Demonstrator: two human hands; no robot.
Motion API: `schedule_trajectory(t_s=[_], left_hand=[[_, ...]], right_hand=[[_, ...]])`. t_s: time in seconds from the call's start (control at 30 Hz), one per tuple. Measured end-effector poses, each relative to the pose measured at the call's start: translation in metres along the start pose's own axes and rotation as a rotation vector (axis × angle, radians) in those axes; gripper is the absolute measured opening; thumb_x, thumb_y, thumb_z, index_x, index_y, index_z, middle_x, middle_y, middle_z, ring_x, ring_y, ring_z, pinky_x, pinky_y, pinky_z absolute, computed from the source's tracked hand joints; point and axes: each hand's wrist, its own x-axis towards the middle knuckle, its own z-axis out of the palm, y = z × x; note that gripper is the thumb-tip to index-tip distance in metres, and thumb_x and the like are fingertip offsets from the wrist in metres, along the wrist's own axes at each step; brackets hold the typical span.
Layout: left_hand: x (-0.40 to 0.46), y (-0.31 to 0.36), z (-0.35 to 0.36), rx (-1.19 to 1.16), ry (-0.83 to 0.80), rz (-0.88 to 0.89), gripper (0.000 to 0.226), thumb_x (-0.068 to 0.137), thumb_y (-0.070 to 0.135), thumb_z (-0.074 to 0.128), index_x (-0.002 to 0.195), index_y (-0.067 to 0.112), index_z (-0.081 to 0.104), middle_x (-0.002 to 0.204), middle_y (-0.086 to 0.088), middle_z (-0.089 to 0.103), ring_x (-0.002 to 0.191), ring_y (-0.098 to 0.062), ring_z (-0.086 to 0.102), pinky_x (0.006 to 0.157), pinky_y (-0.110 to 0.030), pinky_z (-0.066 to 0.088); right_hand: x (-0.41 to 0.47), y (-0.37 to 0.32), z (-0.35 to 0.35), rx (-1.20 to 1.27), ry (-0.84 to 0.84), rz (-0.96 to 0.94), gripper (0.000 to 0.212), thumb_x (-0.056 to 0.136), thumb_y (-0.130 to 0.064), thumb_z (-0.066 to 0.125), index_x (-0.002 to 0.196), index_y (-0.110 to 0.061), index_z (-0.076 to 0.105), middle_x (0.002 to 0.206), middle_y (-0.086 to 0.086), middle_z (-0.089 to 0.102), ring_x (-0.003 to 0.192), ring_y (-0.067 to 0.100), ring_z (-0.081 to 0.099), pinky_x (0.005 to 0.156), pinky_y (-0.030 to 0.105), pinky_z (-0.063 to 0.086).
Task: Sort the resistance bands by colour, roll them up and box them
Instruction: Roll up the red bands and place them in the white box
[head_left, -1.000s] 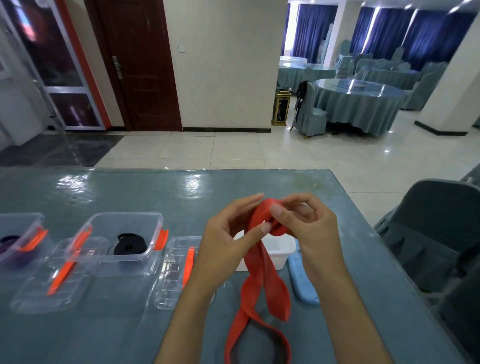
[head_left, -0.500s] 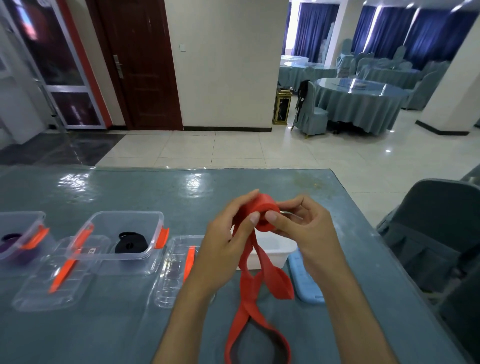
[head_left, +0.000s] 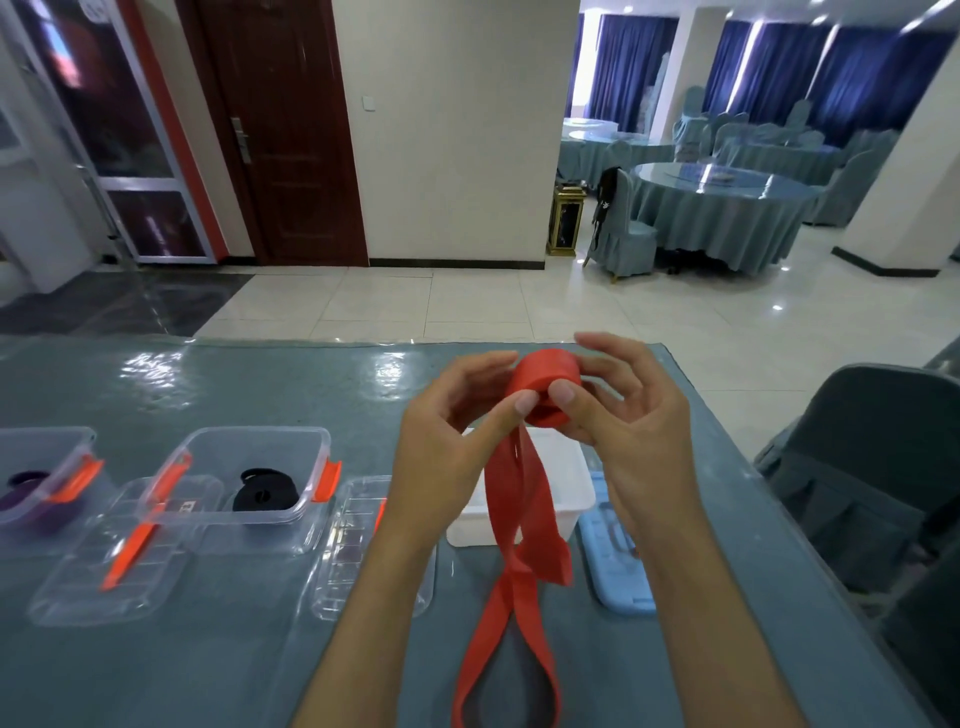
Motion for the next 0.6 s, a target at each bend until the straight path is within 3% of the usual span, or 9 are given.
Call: schedule_trajectory(t_s=[0.13, 0.23, 0.3, 0.47, 0.6], left_hand=[[0.004, 0.004, -0.002, -0.063, 0.031, 0.039, 0.031, 0.087, 0.009, 0.08, 0.117, 0.007, 0.072, 0.11, -0.006, 0.079, 0.106, -0.022, 0.075, 0.093, -0.033, 0.06], [0.007, 0.007, -0.003, -0.074, 0.08, 0.053, 0.031, 0.085, 0.01, 0.081, 0.114, 0.008, 0.071, 0.108, -0.007, 0.079, 0.105, -0.022, 0.076, 0.091, -0.032, 0.06], [0.008, 0.007, 0.0, -0.08, 0.125, 0.054, 0.032, 0.081, 0.016, 0.084, 0.109, 0.01, 0.071, 0.103, -0.005, 0.079, 0.101, -0.021, 0.076, 0.089, -0.032, 0.061], [0.008, 0.002, 0.001, -0.111, 0.109, 0.014, 0.032, 0.086, 0.011, 0.08, 0.117, 0.007, 0.075, 0.114, -0.009, 0.077, 0.106, -0.023, 0.075, 0.095, -0.034, 0.06], [0.012, 0.006, 0.0, -0.076, 0.131, 0.045, 0.03, 0.088, 0.012, 0.078, 0.118, 0.014, 0.077, 0.107, -0.004, 0.079, 0.102, -0.019, 0.075, 0.09, -0.028, 0.059]], right_hand=[[0.0, 0.004, 0.015, 0.189, 0.074, 0.045, 0.03, 0.078, -0.019, 0.078, 0.104, -0.008, 0.069, 0.104, 0.009, 0.076, 0.1, 0.028, 0.076, 0.084, 0.048, 0.063], [0.003, 0.008, 0.013, 0.093, 0.06, 0.056, 0.033, 0.076, -0.019, 0.083, 0.097, -0.002, 0.065, 0.103, 0.018, 0.076, 0.1, 0.036, 0.075, 0.094, 0.058, 0.058], [0.004, 0.008, 0.01, 0.045, 0.068, 0.07, 0.035, 0.073, -0.016, 0.084, 0.094, 0.002, 0.063, 0.098, 0.018, 0.077, 0.095, 0.035, 0.076, 0.092, 0.062, 0.058], [0.005, 0.002, 0.015, 0.105, 0.111, 0.051, 0.036, 0.075, -0.016, 0.082, 0.11, -0.015, 0.074, 0.104, 0.008, 0.079, 0.101, 0.029, 0.076, 0.084, 0.047, 0.064], [-0.002, 0.009, 0.019, 0.131, 0.081, 0.074, 0.032, 0.078, -0.012, 0.079, 0.107, -0.001, 0.071, 0.104, 0.013, 0.078, 0.102, 0.035, 0.075, 0.09, 0.047, 0.061]])
